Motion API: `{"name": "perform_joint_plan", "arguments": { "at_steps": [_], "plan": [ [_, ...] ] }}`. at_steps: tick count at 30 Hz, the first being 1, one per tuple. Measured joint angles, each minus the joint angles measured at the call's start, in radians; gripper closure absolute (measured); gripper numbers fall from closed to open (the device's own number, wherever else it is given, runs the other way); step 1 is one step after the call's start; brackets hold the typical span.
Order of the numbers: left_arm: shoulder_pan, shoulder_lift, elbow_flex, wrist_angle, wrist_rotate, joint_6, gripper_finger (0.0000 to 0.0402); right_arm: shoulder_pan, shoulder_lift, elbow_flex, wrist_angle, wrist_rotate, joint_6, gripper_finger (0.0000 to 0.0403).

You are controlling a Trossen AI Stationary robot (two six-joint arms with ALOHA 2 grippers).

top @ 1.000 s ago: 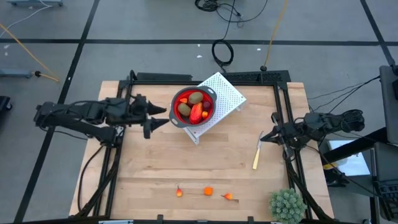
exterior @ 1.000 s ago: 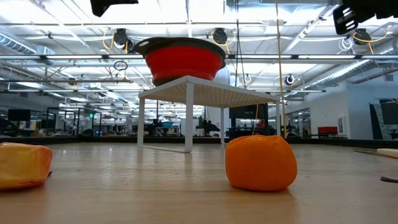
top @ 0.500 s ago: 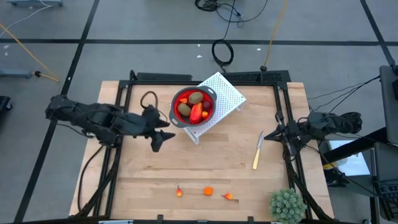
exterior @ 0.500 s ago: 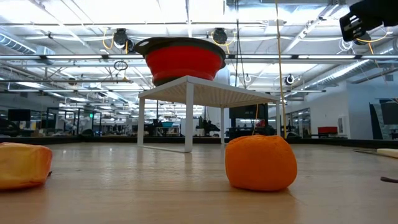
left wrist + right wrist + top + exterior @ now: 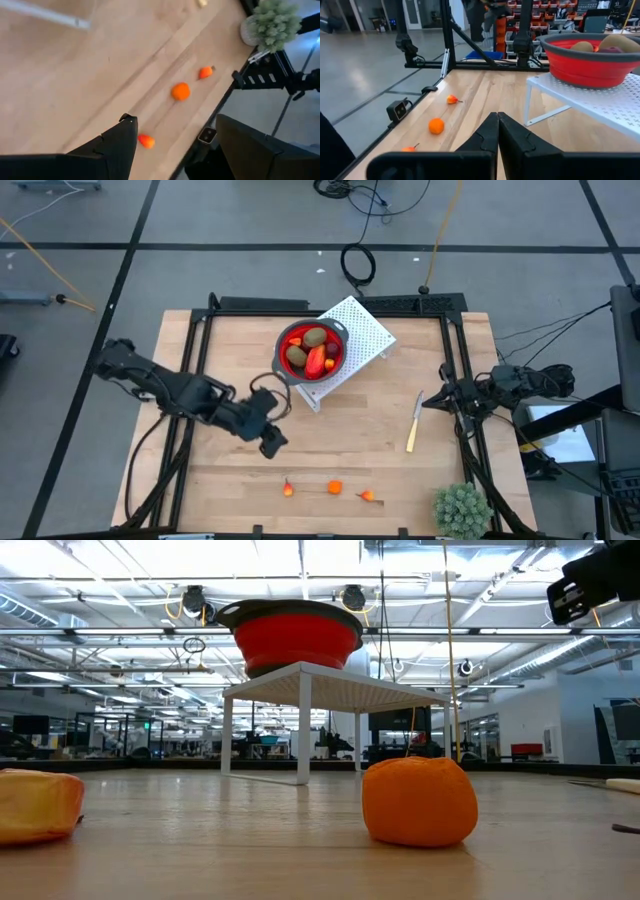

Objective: Pick & Place Fruit
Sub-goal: Put the left peach into the red strainer bowl on the shelf

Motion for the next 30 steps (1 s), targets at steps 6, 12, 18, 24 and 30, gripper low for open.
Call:
{"name": "perform_joint_plan", "arguments": {
  "at_steps": [6,12,18,24,30],
  "plan": [
    [-0.044,0.063,0.000,0.001,0.023,-0.192,0.0133,0.000,0.002,-0.001,-0.003,0.000,-0.020,0.0403],
    [-0.083,0.115,0.000,0.002,0.031,-0.392,0.0133,0.000,0.002,-0.001,0.003,0.000,-0.026,0.0403],
    [-0.099,0.133,0.000,0.019,0.031,-0.399,0.0133,0.000,0.002,-0.001,0.018,-0.003,-0.037,0.0403],
    [-0.086,0.133,0.000,0.020,-0.031,-0.401,0.0133,0.000,0.002,-0.001,0.042,-0.006,-0.052,0.0403],
    [-0.079,0.135,0.000,0.141,-0.050,-0.428,0.0133,0.000,0.002,-0.001,0.044,-0.007,-0.036,0.0403]
  ]
}}
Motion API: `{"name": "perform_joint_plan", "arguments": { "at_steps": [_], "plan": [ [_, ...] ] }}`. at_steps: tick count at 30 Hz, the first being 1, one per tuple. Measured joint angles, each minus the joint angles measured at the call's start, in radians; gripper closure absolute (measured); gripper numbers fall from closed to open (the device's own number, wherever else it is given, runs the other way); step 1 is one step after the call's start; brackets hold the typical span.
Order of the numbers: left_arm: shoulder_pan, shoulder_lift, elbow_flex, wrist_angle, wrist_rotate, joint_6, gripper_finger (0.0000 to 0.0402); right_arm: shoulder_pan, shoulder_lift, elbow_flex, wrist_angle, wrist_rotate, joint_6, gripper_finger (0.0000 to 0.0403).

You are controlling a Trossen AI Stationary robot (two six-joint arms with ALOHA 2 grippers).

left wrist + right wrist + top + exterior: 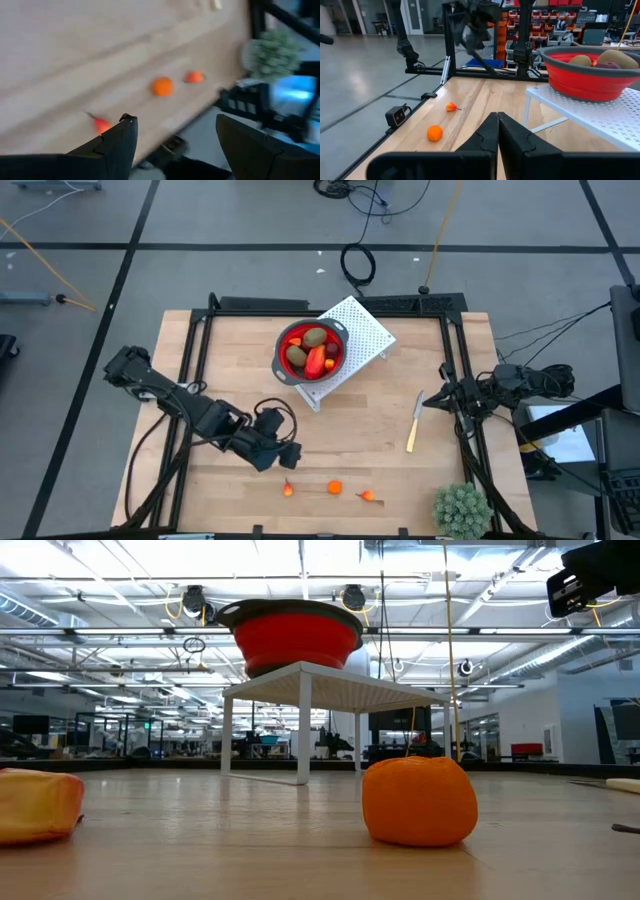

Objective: Pick & Place Fruit
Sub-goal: Put the left peach into the red strainer bowl on the shelf

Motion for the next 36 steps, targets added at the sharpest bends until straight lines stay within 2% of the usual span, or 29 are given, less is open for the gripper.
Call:
{"name": "perform_joint_plan", "arguments": {
  "at_steps": [5,8,13,19,27,36],
  "plan": [
    [-0.021,0.036,0.000,0.117,0.015,-0.101,0.0133,0.000,0.000,0.000,-0.001,0.000,0.000,0.0403],
    [-0.039,0.076,0.000,0.121,0.026,-0.207,0.0133,0.000,0.000,0.000,-0.001,0.000,-0.001,0.0403],
    [-0.055,0.141,0.000,0.110,0.136,-0.340,0.0133,0.000,0.000,0.000,-0.001,0.000,-0.001,0.0403],
    [-0.079,0.212,0.000,0.103,0.201,-0.511,0.0133,0.000,0.000,0.000,-0.001,0.000,0.001,0.0403],
    [-0.103,0.277,0.000,0.097,0.213,-0.648,0.0133,0.000,0.000,0.001,-0.005,0.000,0.002,0.0403],
    [-0.106,0.350,0.000,0.091,0.318,-0.739,0.0133,0.000,0.000,0.001,-0.005,-0.001,0.010,0.0403]
  ]
}}
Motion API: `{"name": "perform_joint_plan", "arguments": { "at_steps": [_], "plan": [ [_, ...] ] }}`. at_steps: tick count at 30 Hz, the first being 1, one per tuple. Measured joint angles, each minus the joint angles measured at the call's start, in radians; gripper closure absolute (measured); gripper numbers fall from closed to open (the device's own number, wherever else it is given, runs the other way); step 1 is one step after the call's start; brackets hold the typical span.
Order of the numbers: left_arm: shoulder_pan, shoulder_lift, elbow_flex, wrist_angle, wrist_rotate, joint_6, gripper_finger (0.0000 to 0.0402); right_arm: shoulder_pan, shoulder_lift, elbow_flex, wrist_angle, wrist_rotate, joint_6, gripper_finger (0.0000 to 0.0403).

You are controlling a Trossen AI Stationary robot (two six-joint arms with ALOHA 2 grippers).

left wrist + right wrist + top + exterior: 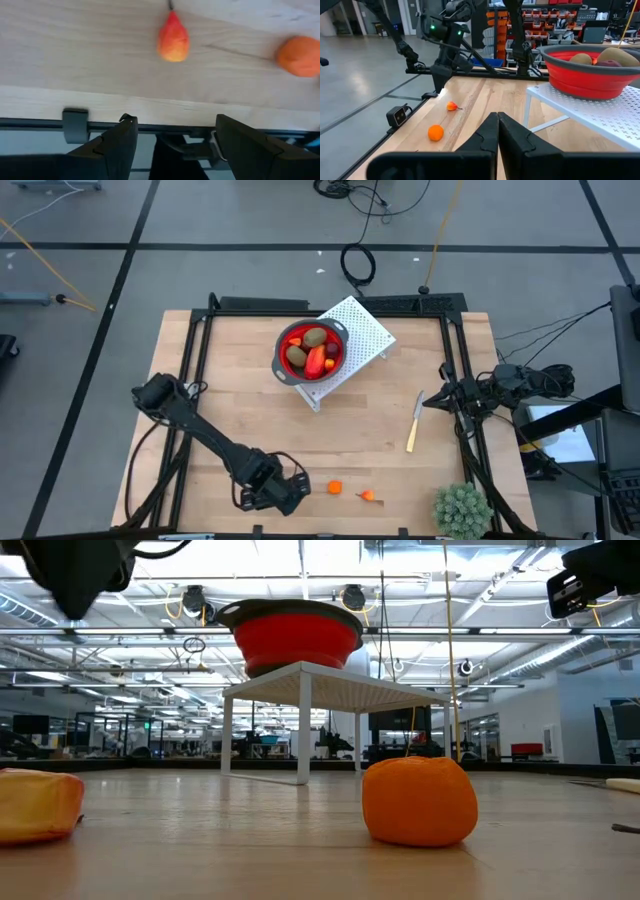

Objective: Pick & Place Fruit
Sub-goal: Put the left peach into the red strainer bowl on the shelf

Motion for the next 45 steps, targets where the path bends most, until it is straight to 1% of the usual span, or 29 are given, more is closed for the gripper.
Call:
{"name": "perform_joint_plan", "arguments": {
  "at_steps": [2,7,11,15,19,23,28,38,45],
  "plan": [
    [0.001,0.009,0.000,0.001,0.022,0.001,0.0133,0.000,0.000,0.000,0.000,0.000,0.000,0.0403],
    [0.001,0.010,0.000,0.011,0.006,0.004,0.0133,0.000,0.000,0.000,0.000,0.000,0.000,0.0403],
    [0.001,0.010,0.000,0.010,-0.046,0.025,0.0133,0.000,0.000,0.000,0.000,0.000,0.000,0.0403],
    [0.008,0.010,0.000,-0.018,-0.088,0.014,0.0133,0.000,0.000,0.000,0.000,0.000,0.021,0.0403],
    [0.017,0.010,0.000,-0.047,-0.097,0.041,0.0133,0.000,0.000,0.000,0.000,0.000,0.027,0.0403],
    [0.025,0.023,-0.001,-0.052,-0.084,0.081,0.0133,0.000,0.000,0.000,0.000,0.000,0.026,0.0403],
    [0.037,0.068,-0.001,-0.024,-0.025,0.112,0.0133,0.000,0.000,0.000,0.001,0.000,0.026,0.0403],
    [0.053,0.103,0.000,-0.024,-0.027,0.112,0.0133,0.000,0.000,0.000,0.000,0.000,0.024,0.0403],
    [0.061,0.136,-0.001,-0.014,0.022,0.136,0.0133,0.000,0.000,0.000,-0.001,0.000,0.026,0.0403]
  ]
}}
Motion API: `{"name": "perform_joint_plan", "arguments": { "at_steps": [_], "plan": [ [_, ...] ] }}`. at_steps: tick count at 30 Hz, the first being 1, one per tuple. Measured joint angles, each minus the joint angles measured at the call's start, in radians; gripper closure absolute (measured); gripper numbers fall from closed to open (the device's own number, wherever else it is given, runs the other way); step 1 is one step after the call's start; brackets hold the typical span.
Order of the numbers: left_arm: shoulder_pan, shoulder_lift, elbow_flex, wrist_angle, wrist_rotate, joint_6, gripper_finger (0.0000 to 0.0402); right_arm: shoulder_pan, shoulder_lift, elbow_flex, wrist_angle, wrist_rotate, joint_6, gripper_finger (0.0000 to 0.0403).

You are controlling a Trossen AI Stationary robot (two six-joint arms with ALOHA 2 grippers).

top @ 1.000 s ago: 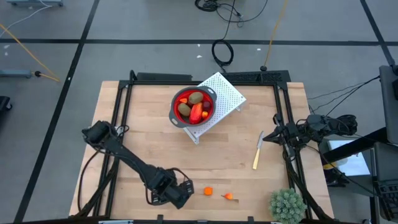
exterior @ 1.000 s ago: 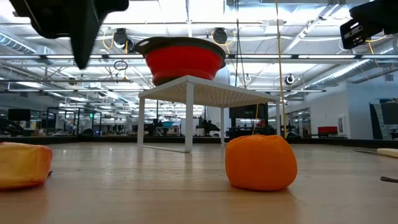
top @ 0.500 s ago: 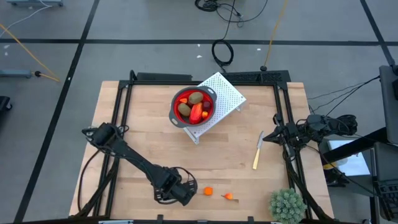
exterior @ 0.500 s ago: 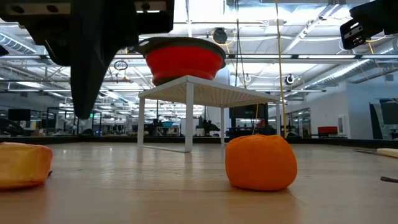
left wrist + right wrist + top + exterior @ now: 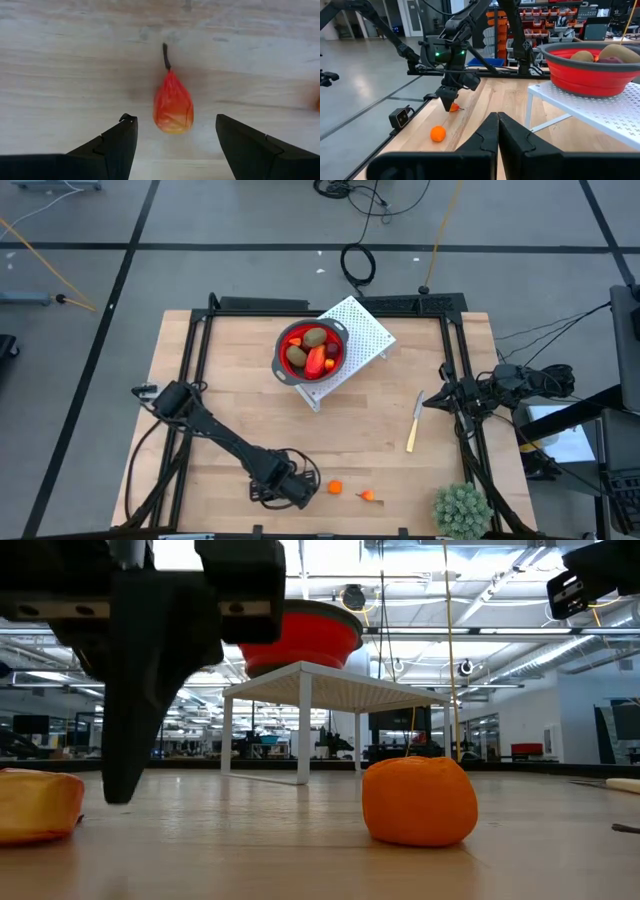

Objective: Pick & Place Fruit
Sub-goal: Put the left peach into the red strainer bowl on the shelf

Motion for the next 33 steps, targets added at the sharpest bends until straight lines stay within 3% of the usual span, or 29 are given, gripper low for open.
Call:
{"name": "perform_joint_plan", "arguments": {
  "at_steps": [33],
  "plan": [
    [0.005,0.003,0.000,-0.045,0.017,0.076,0.0137,0.000,0.000,0.000,-0.006,0.002,0.001,0.0403]
  ]
}}
